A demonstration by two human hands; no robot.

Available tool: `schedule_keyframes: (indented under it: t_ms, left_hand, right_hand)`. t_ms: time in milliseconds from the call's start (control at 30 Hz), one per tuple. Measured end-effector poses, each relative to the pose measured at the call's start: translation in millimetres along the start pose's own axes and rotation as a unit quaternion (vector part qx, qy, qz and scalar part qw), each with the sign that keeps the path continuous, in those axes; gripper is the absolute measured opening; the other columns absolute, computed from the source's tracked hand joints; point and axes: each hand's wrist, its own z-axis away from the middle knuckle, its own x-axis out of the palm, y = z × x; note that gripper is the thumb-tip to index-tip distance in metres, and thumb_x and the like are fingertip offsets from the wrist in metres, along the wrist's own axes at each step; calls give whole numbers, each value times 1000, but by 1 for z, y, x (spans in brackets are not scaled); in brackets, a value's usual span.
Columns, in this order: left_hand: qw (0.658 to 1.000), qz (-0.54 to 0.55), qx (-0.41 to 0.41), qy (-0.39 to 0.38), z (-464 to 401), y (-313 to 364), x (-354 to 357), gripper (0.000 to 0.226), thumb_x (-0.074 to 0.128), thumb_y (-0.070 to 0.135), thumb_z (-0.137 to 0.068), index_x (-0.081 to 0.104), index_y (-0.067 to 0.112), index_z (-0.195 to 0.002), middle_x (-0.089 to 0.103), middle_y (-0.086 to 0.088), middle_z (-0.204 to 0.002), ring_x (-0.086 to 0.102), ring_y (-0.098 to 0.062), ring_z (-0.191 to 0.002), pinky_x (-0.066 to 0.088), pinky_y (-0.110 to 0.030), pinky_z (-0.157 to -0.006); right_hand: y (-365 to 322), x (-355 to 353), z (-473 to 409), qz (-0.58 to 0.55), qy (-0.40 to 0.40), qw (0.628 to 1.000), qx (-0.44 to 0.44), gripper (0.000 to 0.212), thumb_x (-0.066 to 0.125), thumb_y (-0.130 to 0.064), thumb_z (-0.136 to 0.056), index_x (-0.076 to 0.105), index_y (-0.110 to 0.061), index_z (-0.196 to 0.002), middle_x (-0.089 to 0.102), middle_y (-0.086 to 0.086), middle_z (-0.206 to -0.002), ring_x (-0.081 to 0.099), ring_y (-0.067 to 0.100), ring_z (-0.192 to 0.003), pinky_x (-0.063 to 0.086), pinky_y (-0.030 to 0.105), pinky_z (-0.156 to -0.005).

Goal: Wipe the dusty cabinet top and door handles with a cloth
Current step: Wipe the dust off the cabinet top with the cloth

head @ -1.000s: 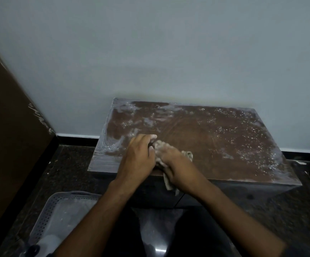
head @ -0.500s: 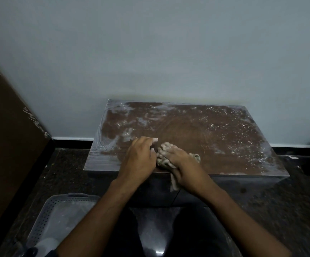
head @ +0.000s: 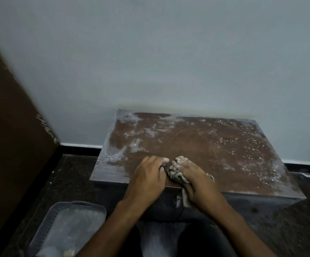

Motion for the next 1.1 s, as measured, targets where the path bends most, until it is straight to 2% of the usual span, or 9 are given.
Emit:
schedule_keyframes:
  t_ms: [133,267,400,467,533,667,767,967,1100]
  left_hand:
    - [1000,-12,2,-8,3,-4,-6,35,52,13,-94,63,18,-127,64,9,-121,51,-7,-115,44,-28,-102]
    - [1000,-10,-8,13,3,-9,-17,36,53,11,-94,63,18,-128,64,8,-122,51,-7,-116,44,-26,-102]
    - [997,-12,-39,65,3,-20,-26,29,54,10,-93,64,17,-120,62,5,-114,52,-11,-110,44,-25,-95]
    - [995,-11,-52,85,3,-24,-29,24,54,9,-92,64,15,-113,62,4,-110,53,-13,-106,48,-30,-91]
    - [995,0,-47,91,4,-28,-30,25,56,7,-91,65,17,-113,62,8,-109,53,-11,-107,45,-24,-90]
    - [998,11,-34,60,13,-31,-33,29,56,8,-92,67,22,-115,63,13,-112,53,-5,-110,45,-23,-95]
    - [998,9,-40,52,19,-28,-33,30,55,11,-93,66,24,-118,61,15,-115,52,-2,-111,47,-26,-98]
    - [997,-1,-41,72,24,-28,-33,29,51,15,-94,61,21,-121,59,9,-117,51,-7,-111,47,-30,-98]
    - [994,11,-49,101,37,-47,-46,31,53,10,-92,65,23,-117,61,13,-117,51,-3,-115,44,-24,-101]
  right_hand:
    - [23,-1,-70,47,17,999,18,50,57,-15,-95,50,-18,-144,42,6,-155,34,22,-146,26,40,-122]
    - [21,-3,-121,74,55,991,102,46,56,-14,-97,50,-10,-143,43,16,-152,35,30,-143,24,39,-121]
    - [-31,14,-96,12,11,999,-38,27,56,-14,-96,66,-27,-117,58,-2,-131,50,18,-124,42,43,-109]
    - [-47,25,-62,1,-52,991,-120,34,52,-16,-96,62,-27,-127,53,-3,-141,45,15,-134,35,36,-115]
    - [-42,20,-39,8,-71,988,-138,47,55,-15,-93,55,-23,-140,45,-1,-153,34,13,-145,23,29,-122]
    - [0,-13,-47,28,4,999,-27,35,59,-19,-96,64,-25,-130,54,-3,-145,43,16,-140,25,29,-119]
    - [1,-11,-60,55,52,996,54,42,55,-25,-100,54,-18,-141,47,4,-151,36,20,-144,24,31,-120]
    - [-49,27,-28,8,-38,996,-81,49,51,-22,-95,51,-23,-143,40,-8,-153,29,10,-145,21,28,-119]
    - [-35,26,-30,20,-31,998,-47,50,57,-16,-95,51,-25,-144,39,-7,-154,29,12,-147,26,33,-121]
